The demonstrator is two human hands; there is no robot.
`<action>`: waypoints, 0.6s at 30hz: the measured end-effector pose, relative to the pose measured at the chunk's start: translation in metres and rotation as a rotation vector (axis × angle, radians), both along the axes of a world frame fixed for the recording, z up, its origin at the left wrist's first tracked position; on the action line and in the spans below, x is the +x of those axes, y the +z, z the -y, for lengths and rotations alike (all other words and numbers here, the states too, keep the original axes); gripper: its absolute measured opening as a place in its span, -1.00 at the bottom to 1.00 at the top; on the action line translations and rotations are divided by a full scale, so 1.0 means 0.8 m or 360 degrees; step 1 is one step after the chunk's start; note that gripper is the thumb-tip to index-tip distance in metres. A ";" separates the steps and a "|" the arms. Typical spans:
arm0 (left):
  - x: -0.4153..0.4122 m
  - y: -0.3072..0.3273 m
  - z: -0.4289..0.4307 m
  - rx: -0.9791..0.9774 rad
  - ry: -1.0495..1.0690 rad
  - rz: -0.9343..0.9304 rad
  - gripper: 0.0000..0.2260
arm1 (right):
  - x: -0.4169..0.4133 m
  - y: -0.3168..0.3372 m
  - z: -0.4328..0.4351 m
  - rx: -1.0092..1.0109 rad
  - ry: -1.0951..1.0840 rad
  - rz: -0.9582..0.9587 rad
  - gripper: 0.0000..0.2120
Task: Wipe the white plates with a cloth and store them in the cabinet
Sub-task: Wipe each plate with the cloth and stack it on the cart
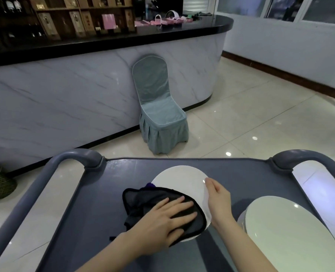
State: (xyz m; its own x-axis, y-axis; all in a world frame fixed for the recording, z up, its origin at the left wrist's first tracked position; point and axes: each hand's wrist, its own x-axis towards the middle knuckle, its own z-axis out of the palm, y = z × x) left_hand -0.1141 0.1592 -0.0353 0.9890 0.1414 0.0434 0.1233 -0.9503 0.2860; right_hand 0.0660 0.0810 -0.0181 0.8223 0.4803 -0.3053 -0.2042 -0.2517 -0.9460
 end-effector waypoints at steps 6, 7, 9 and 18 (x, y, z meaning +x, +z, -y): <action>0.036 -0.001 -0.033 -0.0060 0.0480 -0.0056 -0.44 | -0.039 -0.007 0.001 0.0075 0.0046 -0.0138 -0.65; 0.037 -0.002 -0.039 -0.0048 0.0611 -0.0107 -0.45 | -0.040 -0.006 0.001 0.0084 0.0036 -0.0150 -0.60; 0.035 -0.005 -0.042 0.0052 0.0716 -0.0152 -0.45 | -0.036 -0.001 0.003 0.0111 -0.0013 -0.0137 -0.57; 0.001 0.002 0.033 0.0143 0.0442 0.0047 -0.50 | -0.006 0.020 0.014 0.0226 -0.0293 -0.0094 -0.60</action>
State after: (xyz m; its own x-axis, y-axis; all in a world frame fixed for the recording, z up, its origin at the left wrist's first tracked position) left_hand -0.1130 0.1330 -0.0335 0.9111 0.4008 0.0965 0.3750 -0.9030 0.2098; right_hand 0.0616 0.0701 -0.0018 0.8827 0.3653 -0.2956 -0.2906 -0.0700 -0.9543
